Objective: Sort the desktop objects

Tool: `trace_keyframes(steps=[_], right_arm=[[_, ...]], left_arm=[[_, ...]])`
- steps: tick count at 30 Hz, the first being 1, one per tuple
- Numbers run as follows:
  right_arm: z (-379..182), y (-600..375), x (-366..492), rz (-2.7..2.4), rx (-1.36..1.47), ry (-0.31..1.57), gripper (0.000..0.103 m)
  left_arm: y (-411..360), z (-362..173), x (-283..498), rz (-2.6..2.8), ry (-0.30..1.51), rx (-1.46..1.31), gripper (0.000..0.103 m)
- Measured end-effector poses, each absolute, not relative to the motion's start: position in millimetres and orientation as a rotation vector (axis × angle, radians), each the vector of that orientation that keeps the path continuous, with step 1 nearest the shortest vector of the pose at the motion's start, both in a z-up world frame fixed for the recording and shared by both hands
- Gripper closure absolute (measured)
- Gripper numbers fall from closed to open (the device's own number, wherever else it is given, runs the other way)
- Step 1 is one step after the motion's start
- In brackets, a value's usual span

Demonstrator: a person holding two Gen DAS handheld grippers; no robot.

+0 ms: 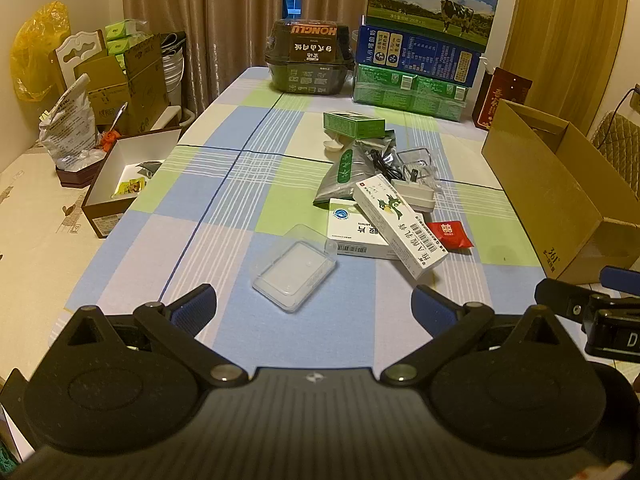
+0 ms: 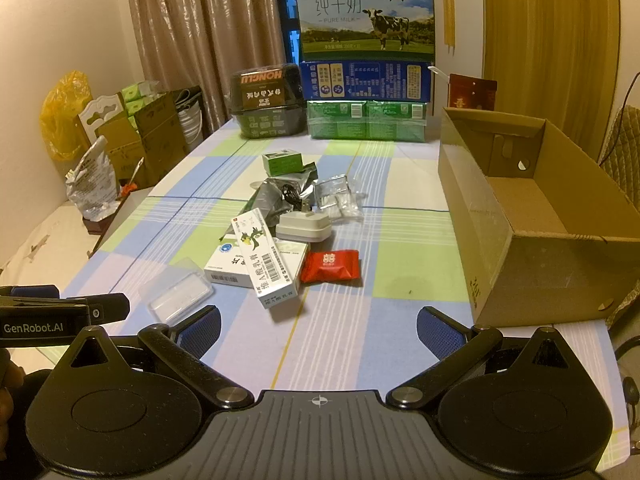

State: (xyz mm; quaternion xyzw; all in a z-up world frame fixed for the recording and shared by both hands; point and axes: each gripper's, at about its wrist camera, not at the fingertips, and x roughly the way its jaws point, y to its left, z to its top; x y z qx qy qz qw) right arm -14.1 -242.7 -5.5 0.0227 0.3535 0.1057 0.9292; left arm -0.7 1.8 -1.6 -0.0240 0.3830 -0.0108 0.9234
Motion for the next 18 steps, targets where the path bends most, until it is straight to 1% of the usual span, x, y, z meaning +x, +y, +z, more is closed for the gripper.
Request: trace_keyframes(steps=[18], right_arm=[[-7.4, -240.5, -14.6, 0.217, 0.039, 0.726, 0.002]], left_arm=[[2.0, -1.2, -0.3, -0.023, 0.787, -0.051, 0.001]])
